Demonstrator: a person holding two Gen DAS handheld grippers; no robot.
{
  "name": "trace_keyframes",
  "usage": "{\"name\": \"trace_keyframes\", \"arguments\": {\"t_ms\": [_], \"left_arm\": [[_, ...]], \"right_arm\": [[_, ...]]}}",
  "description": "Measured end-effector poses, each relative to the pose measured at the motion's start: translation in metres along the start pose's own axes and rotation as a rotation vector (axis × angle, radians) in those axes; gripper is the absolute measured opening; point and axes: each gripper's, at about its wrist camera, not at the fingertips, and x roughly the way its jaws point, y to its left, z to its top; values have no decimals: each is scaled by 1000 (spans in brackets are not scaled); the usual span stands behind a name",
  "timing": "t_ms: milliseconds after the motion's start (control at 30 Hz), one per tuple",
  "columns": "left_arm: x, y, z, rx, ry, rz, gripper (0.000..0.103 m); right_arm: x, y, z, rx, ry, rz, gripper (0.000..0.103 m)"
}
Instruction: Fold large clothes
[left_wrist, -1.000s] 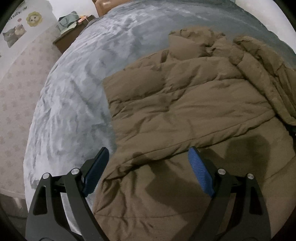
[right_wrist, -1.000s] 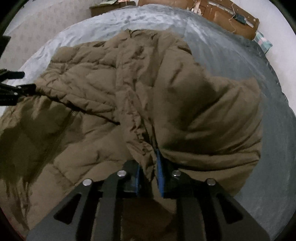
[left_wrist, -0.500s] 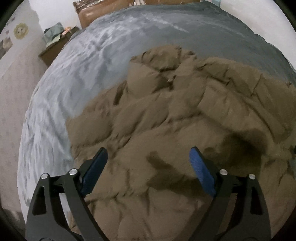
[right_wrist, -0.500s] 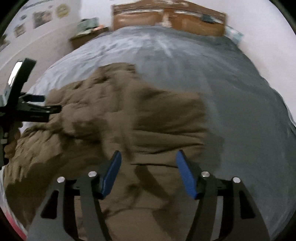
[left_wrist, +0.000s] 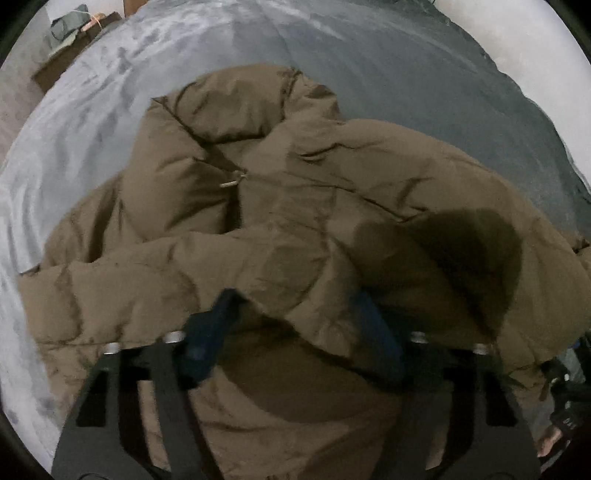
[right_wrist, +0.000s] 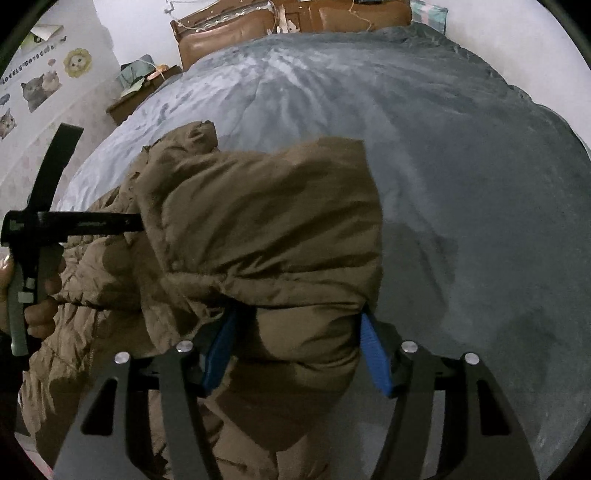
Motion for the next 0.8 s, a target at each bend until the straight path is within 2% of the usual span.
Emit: {"name": "trace_keyframes", "arguments": {"t_ms": [33, 133, 200, 300, 367, 500, 567, 633, 700, 800], "left_arm": [[2, -4, 1, 10, -4, -11, 39], [3, -14, 6, 27, -23, 0, 22], [-5, -18, 5, 46, -50, 18, 17], [-31, -13, -4, 54, -109, 47, 14], [-51, 1, -8, 33, -154, 64, 14], [-84, 47, -25, -48, -227, 101, 14], [-99, 79, -41, -95, -252, 150, 14], [-107, 106, -59, -139, -247, 196, 14], [-107, 134, -75, -177, -227, 232, 14], [-101, 165, -99, -222, -189, 236, 14]], "right_arm": [[1, 1, 0, -6, 0, 1, 61], [3, 6, 1, -34, 7, -11, 53], [3, 12, 4, -54, 6, -26, 45], [-5, 17, 8, -70, -9, -36, 34], [-11, 22, 12, -68, -18, -23, 30], [-17, 50, 28, -74, -34, 26, 25], [-14, 71, 35, -94, -33, 47, 25], [-3, 104, 42, -137, -19, 61, 21], [13, 134, 45, -179, 6, 54, 8], [44, 177, 39, -245, 68, 36, 8]]}}
